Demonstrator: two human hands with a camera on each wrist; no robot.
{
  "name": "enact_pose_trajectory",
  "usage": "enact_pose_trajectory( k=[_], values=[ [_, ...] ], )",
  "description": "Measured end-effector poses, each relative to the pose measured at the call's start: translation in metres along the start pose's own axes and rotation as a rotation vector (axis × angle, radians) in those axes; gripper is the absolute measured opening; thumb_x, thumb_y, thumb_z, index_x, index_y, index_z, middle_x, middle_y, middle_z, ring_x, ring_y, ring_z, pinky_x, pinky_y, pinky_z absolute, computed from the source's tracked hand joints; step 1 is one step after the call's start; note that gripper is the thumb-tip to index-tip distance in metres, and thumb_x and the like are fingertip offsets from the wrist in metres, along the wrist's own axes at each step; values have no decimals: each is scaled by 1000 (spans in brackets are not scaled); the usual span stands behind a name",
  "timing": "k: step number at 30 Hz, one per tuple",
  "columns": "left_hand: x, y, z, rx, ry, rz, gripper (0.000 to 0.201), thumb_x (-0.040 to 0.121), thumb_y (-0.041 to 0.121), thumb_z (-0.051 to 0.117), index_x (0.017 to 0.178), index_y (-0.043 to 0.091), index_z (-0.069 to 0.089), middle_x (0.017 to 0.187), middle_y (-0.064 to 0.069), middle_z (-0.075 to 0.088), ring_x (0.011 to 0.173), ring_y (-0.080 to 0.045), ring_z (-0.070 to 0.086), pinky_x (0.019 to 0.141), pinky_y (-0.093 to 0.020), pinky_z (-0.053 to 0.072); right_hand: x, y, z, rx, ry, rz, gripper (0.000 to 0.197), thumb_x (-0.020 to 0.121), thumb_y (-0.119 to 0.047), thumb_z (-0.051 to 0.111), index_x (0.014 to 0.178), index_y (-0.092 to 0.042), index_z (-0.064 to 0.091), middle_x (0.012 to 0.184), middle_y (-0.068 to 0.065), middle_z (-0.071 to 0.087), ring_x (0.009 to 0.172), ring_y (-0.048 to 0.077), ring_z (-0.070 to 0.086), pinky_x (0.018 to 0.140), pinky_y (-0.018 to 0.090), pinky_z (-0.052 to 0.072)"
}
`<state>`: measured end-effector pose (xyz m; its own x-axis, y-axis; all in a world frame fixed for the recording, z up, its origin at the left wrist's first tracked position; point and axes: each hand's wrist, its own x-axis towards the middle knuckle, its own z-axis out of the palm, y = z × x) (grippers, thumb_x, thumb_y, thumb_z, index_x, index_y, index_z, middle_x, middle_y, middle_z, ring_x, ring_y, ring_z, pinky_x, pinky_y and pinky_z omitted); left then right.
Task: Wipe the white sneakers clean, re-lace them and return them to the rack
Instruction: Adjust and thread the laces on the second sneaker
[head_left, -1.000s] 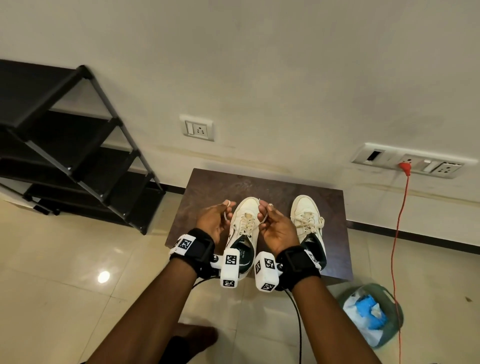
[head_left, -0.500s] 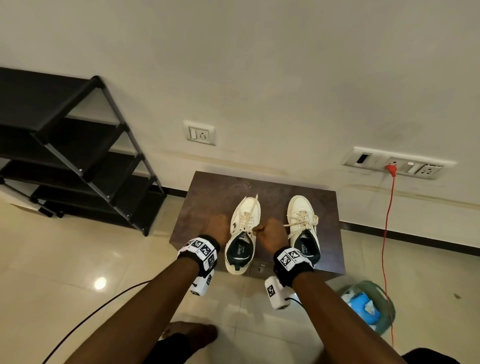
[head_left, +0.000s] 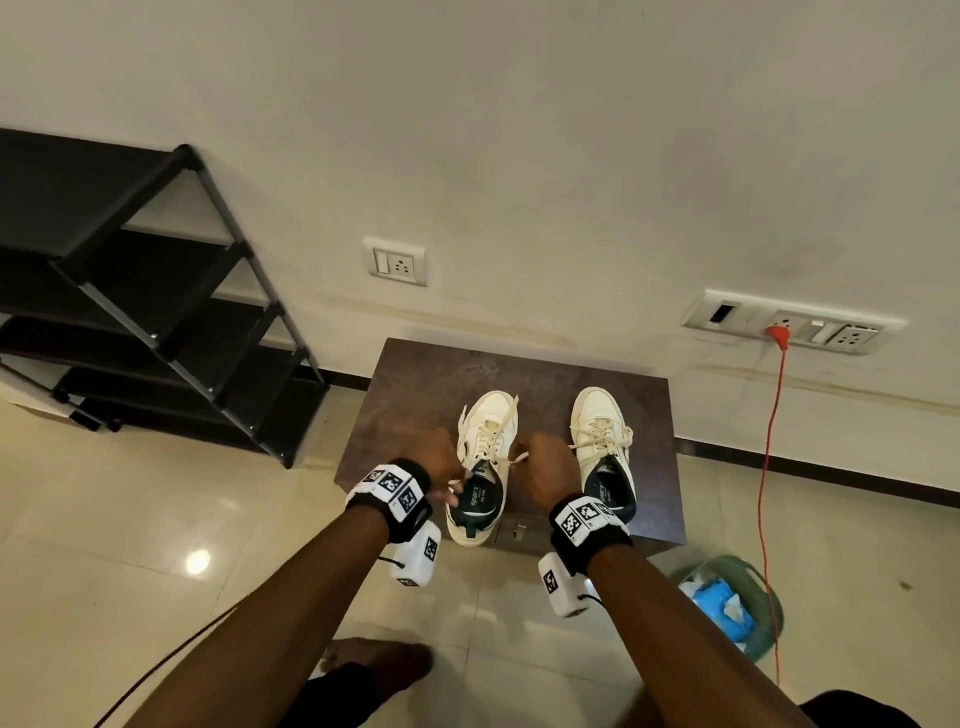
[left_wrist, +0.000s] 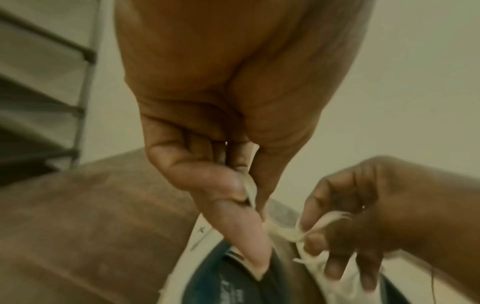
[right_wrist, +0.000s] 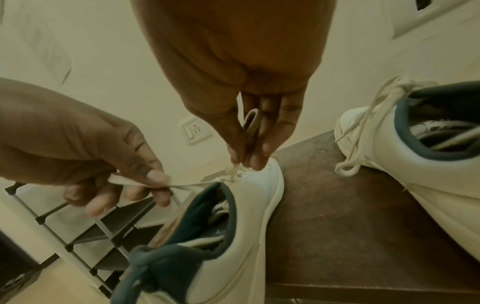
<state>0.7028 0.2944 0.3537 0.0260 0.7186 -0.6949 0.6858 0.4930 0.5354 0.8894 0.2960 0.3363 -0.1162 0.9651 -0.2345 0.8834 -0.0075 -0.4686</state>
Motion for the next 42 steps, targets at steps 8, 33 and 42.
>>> enact_pose_trajectory(
  k=[8,33,42],
  values=[
    [-1,20,23,-759,-14,14,21,97,-4,55,81,4,68,58,-4,67,43,-5,60,44,-16,50,-3,-18,-14,-123,-40,-207,17,80,-21,67,88,-19,81,86,8,76,85,29,70,74,36,56],
    [22,-4,20,-343,348,114,20,79,5,76,59,8,73,57,-13,70,53,-27,69,59,-38,61,67,-9,22,524,-281,-316,19,92,0,65,101,-9,80,98,6,78,90,11,73,82,19,55],
    [28,1,24,-162,596,115,31,80,17,74,53,4,65,44,0,51,38,-11,40,42,-20,26,73,-14,42,499,-160,-260,11,89,-9,71,94,-14,80,93,0,78,88,12,71,85,32,57]
  ],
)
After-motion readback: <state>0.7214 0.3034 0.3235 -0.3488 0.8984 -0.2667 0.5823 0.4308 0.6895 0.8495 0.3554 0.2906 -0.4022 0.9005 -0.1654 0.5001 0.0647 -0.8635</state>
